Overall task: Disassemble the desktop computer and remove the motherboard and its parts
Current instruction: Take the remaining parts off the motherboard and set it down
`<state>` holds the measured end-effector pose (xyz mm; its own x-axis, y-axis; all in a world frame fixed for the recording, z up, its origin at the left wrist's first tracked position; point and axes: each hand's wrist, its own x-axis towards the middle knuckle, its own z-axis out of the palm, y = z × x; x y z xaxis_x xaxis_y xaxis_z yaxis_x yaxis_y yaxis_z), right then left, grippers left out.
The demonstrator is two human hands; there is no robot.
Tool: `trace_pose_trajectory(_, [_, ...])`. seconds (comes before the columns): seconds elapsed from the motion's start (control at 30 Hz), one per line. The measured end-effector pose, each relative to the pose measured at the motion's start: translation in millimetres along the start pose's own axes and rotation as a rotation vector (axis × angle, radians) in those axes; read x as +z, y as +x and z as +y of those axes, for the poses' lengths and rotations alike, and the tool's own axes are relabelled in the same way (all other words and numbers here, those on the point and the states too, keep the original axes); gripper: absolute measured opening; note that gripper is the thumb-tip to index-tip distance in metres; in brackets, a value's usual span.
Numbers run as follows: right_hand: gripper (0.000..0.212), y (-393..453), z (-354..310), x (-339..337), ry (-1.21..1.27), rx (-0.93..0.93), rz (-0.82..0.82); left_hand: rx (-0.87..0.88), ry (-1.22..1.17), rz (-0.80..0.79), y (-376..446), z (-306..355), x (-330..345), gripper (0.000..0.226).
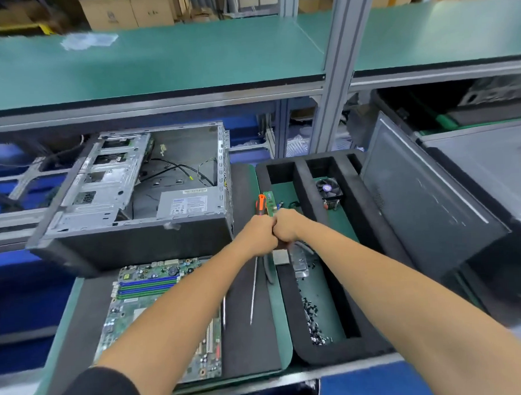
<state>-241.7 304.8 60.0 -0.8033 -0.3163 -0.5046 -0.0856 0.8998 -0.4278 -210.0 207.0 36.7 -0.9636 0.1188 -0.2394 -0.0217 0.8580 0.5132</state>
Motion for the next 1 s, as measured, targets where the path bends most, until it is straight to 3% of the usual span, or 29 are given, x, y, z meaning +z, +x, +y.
trace_pose_trajectory(0.2, [0.032, -45.0, -16.8, 31.5, -0.043, -0.036, -0.120, 0.010, 0.044, 0.009, -62.5, -9.9, 1.4, 0.014])
trace_pose_trajectory(0.53, [0.009, -84.2, -73.5, 98.0, -0.048, -0.199, -0.101, -0.215, -0.082, 0.212, -166.8, -89.6, -3.1, 0.025])
trace_pose_trajectory(0.67, [0.029, -90.6, -103.5, 115.8, -0.231, -0.197, -0.169, -0.207, -0.042, 0.223, -189.1, -118.0, -17.4, 0.023])
trace_pose_trajectory(1.0, [0.034, -65.5, -150.3, 157.7, -0.296, -0.071, -0.040, -0.222, -0.012, 0.195, -216.4, -214.2, -54.5, 0.011])
